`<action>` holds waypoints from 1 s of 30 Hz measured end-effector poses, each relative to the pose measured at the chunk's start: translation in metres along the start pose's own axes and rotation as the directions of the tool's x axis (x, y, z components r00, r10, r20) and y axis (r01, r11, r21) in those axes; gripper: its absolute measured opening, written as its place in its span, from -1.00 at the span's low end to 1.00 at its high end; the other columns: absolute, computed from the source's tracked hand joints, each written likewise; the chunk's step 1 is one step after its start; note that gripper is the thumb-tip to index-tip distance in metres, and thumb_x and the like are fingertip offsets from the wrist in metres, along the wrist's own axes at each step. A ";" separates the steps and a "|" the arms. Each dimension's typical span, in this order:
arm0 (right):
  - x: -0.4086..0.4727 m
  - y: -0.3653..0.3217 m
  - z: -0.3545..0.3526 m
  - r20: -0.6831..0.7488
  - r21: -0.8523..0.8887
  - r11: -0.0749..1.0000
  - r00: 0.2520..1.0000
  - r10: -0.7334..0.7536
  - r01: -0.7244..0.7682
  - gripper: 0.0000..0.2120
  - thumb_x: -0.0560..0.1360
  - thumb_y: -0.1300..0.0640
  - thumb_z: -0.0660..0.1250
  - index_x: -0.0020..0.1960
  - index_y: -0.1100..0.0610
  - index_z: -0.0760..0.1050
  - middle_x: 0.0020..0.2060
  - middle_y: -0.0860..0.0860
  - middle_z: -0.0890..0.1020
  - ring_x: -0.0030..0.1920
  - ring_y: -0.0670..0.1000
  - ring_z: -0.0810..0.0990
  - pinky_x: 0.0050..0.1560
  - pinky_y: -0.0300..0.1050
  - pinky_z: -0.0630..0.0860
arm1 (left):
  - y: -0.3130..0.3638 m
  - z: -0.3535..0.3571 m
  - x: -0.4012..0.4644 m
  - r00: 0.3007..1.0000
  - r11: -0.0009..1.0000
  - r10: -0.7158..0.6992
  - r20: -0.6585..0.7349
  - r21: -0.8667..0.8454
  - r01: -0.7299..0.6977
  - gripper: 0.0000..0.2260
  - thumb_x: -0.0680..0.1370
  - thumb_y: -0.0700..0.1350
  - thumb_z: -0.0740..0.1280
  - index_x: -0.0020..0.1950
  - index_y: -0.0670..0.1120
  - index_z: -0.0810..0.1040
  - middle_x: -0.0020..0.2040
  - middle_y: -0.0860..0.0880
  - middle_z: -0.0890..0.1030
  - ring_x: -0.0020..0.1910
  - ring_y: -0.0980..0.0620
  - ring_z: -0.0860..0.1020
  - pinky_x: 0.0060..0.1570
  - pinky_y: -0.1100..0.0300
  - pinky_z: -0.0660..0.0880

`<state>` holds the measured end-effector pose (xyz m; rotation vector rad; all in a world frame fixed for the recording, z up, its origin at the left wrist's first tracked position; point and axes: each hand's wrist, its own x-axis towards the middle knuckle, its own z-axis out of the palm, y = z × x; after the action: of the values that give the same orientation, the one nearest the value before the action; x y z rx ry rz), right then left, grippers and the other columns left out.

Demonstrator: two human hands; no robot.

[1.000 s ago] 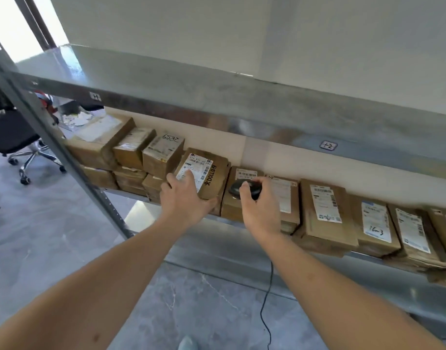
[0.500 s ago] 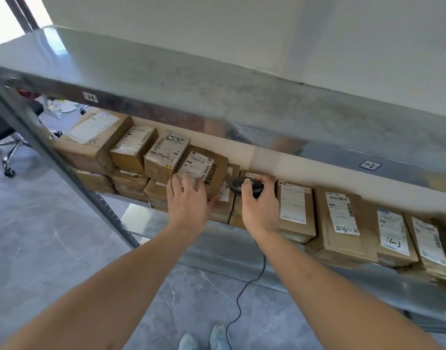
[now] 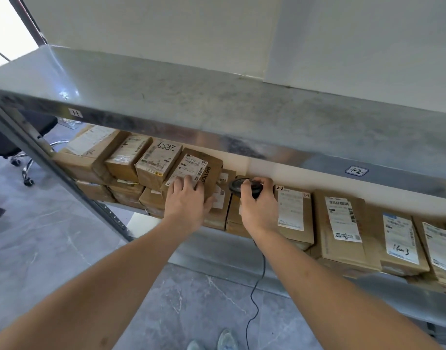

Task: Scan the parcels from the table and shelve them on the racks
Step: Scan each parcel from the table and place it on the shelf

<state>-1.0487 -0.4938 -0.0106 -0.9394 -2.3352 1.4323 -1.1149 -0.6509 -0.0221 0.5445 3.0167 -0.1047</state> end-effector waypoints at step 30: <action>-0.213 -0.001 -0.124 -0.655 0.190 0.973 0.721 0.227 -0.134 -0.72 0.67 -0.18 0.22 0.25 -0.03 0.39 0.02 0.00 0.62 0.01 0.13 0.59 0.01 0.00 0.45 | 0.076 -0.108 -0.124 0.561 0.563 0.820 -0.111 -0.015 -0.826 -0.50 0.63 0.23 0.20 0.53 0.10 0.39 0.45 -0.08 0.47 0.39 -0.22 0.45 0.35 -0.12 0.43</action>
<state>-0.8235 -0.5421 0.0766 -1.3950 -1.6212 1.0279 -0.9793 -0.6142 0.0914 1.9204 2.4602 0.0852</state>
